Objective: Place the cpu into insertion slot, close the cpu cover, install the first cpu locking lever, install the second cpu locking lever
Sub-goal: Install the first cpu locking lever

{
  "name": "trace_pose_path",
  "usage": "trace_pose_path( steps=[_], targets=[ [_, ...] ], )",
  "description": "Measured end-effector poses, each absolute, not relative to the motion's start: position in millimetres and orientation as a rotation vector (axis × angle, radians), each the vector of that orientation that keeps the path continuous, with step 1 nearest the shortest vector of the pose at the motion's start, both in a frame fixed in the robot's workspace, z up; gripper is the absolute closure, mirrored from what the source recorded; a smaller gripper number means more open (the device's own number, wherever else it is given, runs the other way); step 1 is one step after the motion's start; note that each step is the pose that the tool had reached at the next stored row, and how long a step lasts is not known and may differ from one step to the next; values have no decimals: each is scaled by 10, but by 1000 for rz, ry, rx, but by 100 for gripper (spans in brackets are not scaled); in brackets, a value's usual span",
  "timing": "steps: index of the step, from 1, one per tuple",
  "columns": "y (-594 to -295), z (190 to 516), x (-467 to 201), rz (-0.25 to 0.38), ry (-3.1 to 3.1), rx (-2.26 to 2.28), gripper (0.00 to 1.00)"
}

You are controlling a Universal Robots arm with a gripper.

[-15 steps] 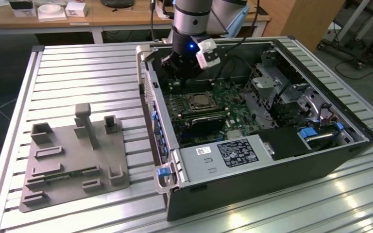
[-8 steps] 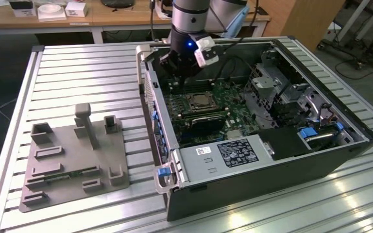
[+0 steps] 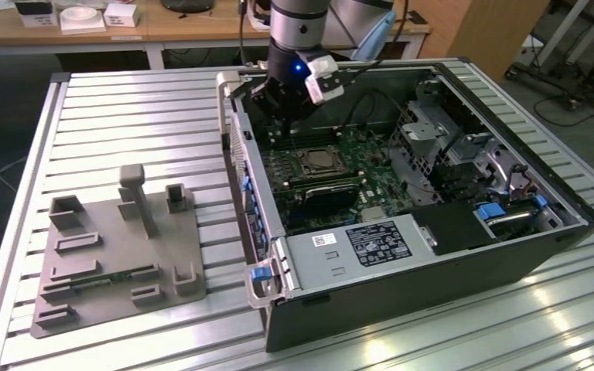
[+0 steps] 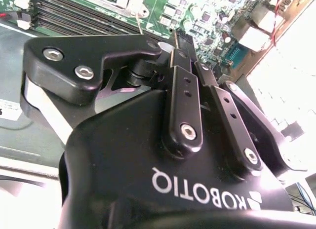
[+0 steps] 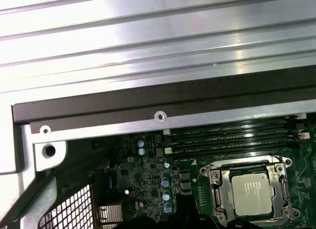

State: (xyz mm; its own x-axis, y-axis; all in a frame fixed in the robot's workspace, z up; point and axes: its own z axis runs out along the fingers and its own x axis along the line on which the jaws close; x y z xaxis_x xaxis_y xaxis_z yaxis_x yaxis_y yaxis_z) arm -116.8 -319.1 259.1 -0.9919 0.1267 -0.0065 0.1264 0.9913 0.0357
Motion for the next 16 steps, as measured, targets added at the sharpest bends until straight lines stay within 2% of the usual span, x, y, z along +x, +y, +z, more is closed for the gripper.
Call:
trace_pose_path(
  steps=[16],
  targets=[
    [-3056, 2591, -1179, 55, 3126, 195, 90]
  ],
)
